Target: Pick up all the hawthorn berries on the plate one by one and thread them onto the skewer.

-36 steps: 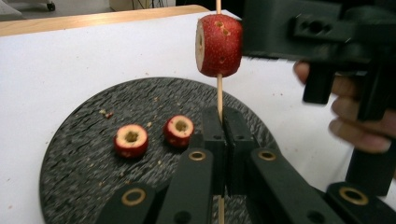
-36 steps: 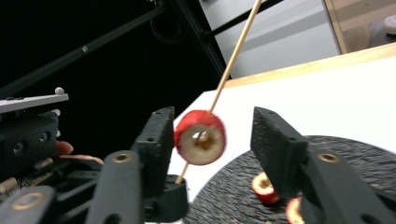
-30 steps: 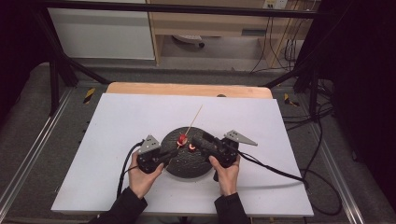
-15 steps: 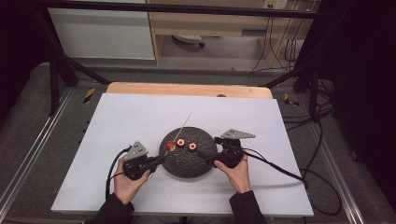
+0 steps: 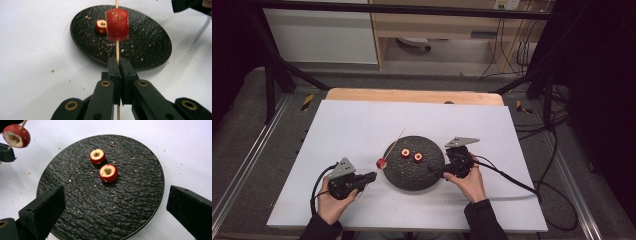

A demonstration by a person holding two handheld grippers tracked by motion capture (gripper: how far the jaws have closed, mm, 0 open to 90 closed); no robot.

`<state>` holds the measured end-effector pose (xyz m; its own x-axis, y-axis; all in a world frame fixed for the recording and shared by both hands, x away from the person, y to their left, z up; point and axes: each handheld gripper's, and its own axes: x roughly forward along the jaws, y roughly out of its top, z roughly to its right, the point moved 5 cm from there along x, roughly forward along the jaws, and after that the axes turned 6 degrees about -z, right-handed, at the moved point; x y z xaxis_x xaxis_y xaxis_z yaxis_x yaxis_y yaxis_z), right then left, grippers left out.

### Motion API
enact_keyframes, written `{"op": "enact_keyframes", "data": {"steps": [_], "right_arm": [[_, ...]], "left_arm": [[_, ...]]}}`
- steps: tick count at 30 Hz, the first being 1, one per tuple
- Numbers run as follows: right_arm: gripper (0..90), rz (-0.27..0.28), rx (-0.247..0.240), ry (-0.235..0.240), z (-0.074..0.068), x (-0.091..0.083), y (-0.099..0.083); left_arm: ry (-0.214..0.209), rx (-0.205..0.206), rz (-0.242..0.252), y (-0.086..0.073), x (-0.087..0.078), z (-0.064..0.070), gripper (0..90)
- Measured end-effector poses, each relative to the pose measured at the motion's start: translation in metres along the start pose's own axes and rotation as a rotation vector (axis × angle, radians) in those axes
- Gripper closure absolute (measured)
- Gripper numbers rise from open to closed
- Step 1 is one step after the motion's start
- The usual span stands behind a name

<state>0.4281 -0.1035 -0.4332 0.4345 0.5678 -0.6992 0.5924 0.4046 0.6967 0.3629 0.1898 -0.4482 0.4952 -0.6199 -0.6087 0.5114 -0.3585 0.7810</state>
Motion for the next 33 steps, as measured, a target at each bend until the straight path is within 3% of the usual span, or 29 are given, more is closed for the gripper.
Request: {"op": "enact_keyframes", "data": {"steps": [17, 33], "right_arm": [[10.4, -0.164, -0.075, -0.022, -0.007, 0.024, 0.028], [32.4, -0.319, -0.149, -0.039, -0.017, 0.062, 0.048]], "left_arm": [[-0.022, 0.016, -0.038, -0.02, -0.005, -0.003, 88.6], [-0.02, 0.009, -0.054, -0.024, -0.006, -0.005, 88.6]]}}
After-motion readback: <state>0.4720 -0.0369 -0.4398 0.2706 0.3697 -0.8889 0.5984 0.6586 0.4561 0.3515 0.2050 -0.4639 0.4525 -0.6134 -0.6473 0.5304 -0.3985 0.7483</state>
